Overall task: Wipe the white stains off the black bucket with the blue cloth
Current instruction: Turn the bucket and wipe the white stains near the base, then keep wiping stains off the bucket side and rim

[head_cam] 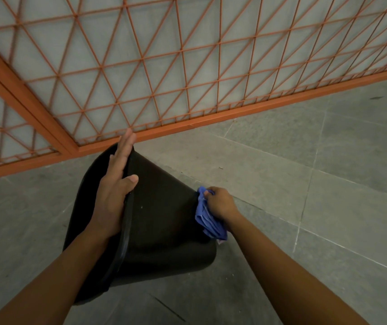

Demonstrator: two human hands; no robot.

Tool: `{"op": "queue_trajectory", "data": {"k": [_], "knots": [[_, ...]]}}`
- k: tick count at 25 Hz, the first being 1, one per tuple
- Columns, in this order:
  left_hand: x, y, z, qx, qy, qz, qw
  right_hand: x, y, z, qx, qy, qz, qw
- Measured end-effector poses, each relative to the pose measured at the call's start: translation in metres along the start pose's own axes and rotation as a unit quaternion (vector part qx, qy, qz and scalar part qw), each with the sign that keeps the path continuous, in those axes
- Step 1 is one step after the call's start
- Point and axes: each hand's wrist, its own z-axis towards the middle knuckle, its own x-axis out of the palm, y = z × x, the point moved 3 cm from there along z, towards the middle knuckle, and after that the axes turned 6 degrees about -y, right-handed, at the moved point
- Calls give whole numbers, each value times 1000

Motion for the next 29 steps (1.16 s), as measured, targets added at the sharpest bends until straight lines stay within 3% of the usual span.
{"op": "queue_trajectory", "data": {"k": [4,10,12,16,22,24,27,29], "knots": [[-12,-8,-3,78,70,106,989,-11,-16,-10,115,28,197,973],[-9,-51,-13,297,143,272,904,-13,-41,-51,88,-33,429,898],[-10,-48,-19,289,129,254,914,-9,-49,-62,72,-54,456,885],[-15,-40,-24,178,78,146,970,-8,-49,-80,12,-104,382,918],[-22,-44,-26,163,53,111,979,3,-39,-121,-121,-214,250,937],[-21,-45,-24,148,49,91,983,13,-32,-136,-200,-213,201,935],[-17,-49,-26,141,44,82,986,23,-4,-159,-271,-130,152,941],[-13,-53,-30,161,28,106,981,20,20,-174,-326,-132,143,925]]}}
